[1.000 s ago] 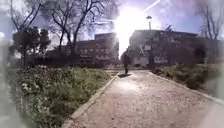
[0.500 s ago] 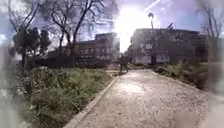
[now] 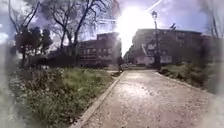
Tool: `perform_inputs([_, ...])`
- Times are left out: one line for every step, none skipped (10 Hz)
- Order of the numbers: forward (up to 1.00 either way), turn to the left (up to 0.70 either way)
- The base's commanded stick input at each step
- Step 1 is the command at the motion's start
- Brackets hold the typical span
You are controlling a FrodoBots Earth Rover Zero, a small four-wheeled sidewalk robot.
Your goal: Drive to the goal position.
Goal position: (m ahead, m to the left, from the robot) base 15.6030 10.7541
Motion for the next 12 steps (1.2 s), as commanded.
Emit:
perform_inputs([0.7, -0.35])
perform_inputs([0.7, -0.35])
perform_inputs([0.7, -0.35])
perform_inputs([0.7, -0.35])
perform_inputs([0.7, -0.35])
perform_inputs([0.7, -0.35])
perform_inputs([0.7, -0.2])
perform_inputs([0.7, 0.0])
perform_inputs([0.7, 0.0])
perform_inputs([0.7, 0.0])
perform_inputs([0.7, 0.0])
perform_inputs([0.7, 0.0])
